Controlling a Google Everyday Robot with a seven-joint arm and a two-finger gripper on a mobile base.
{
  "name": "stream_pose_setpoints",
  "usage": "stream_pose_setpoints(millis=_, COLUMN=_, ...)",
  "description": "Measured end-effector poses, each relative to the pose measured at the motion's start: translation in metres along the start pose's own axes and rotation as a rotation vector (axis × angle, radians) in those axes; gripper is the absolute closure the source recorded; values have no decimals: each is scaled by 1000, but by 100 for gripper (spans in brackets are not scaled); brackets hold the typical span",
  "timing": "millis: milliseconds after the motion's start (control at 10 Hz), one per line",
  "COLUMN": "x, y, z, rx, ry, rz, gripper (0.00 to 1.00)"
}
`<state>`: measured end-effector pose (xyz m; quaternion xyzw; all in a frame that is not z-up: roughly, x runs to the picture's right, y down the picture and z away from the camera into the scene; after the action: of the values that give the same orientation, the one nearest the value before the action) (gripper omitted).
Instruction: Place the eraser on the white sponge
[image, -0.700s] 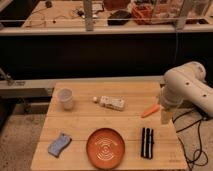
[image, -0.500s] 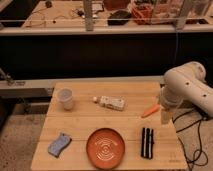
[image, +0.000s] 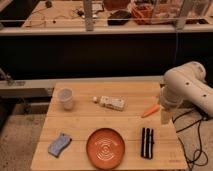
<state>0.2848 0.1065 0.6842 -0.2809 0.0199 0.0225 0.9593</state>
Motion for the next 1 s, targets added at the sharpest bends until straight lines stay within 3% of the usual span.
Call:
stream_pose_setpoints(millis=800, x=0, y=2, z=1, rx=-1, ry=3, rz=-5, gripper=20)
stream_pose_setpoints(millis=1000, x=-7, y=12, z=21, rx=-12, ry=5, rz=-43, gripper=20)
